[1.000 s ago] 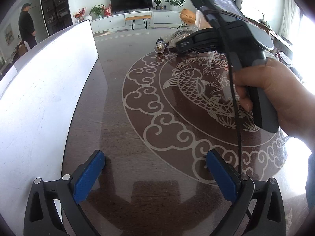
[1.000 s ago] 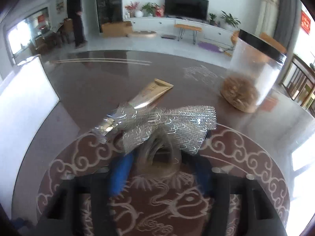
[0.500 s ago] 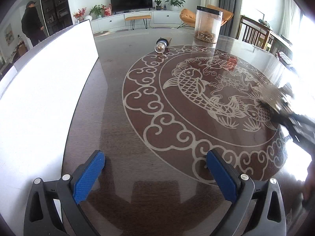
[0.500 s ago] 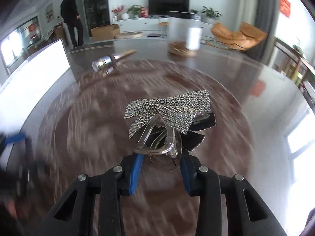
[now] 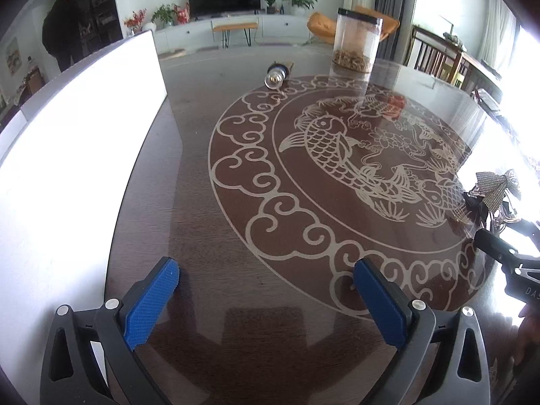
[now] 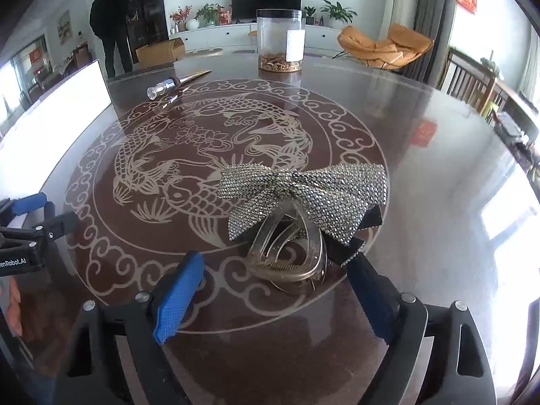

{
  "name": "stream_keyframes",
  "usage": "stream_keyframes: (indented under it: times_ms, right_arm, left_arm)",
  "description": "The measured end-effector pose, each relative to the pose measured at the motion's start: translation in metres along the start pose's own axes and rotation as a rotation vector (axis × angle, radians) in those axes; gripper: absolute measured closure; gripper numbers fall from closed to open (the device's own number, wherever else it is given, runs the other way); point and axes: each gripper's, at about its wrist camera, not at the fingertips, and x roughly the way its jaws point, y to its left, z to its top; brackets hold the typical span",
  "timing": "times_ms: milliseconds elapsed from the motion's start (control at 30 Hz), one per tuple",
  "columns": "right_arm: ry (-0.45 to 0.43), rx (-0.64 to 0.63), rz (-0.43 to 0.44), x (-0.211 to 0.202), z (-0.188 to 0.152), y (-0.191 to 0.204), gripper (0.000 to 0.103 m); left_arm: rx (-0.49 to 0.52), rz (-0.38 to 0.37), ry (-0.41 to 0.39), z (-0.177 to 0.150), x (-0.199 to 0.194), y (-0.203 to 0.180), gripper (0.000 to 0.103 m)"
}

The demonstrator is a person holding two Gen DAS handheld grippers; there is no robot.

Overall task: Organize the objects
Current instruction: 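Grasp the gold HH cosmetic tube with the left gripper while the right gripper holds the clip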

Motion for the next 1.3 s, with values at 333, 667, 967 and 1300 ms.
stream_keyframes:
  times_ms: [333, 667, 967, 1300]
  right_arm:
    - [0.013, -0.013, 0.008, 0.003, -0.001, 0.002, 0.008]
    - [0.02, -0.011, 0.007, 0.004, -0.001, 0.001, 0.005]
    - [0.029, -0.02, 0.015, 0.005, 0.0, 0.001, 0.001]
    - [0.031, -0.023, 0.016, 0.006, 0.001, 0.002, 0.0]
  left_arm:
    - [0.01, -0.084, 0.026, 0.118, 0.018, 0.0, 0.0]
    - [0.171, -0.008, 0.079, 0.205, 0.098, -0.031, 0.0]
    - [0.066, -0.057, -0.003, 0.222, 0.131, -0.029, 0.075]
    - [0.076, -0.045, -0.075, 0.096, 0.058, -0.049, 0.074]
